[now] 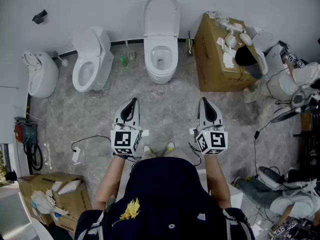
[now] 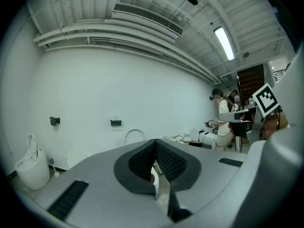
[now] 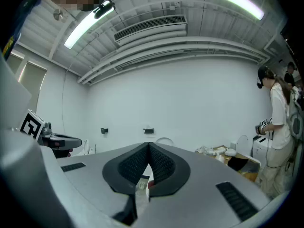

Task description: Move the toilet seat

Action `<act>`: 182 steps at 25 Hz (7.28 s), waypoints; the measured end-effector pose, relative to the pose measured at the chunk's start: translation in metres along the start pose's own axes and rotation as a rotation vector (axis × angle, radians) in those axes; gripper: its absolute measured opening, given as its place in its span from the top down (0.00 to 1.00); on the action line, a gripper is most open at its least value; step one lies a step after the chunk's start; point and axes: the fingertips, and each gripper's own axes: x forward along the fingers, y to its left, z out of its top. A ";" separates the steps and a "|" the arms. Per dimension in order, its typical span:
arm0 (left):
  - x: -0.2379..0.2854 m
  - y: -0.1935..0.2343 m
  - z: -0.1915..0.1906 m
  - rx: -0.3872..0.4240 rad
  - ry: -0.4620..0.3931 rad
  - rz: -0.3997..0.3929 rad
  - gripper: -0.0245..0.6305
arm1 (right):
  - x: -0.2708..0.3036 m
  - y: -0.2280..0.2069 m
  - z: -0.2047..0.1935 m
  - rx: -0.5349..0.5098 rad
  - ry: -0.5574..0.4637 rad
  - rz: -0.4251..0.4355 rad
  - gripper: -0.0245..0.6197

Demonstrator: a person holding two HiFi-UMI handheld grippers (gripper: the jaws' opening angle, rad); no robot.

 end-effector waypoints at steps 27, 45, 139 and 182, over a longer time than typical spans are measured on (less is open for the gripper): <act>0.089 -0.064 0.004 0.014 0.051 0.032 0.93 | 0.051 -0.062 -0.019 -0.115 0.090 0.252 0.92; 0.213 0.022 -0.036 -0.080 0.124 -0.003 0.93 | 0.196 -0.045 -0.039 -0.132 0.169 0.250 0.92; 0.582 0.116 -0.656 -0.745 0.969 0.143 0.52 | 0.540 -0.185 -0.736 0.753 1.084 -0.288 0.49; 0.573 0.133 -0.523 -0.807 0.854 0.090 0.48 | 0.552 -0.188 -0.563 0.951 0.881 -0.295 0.65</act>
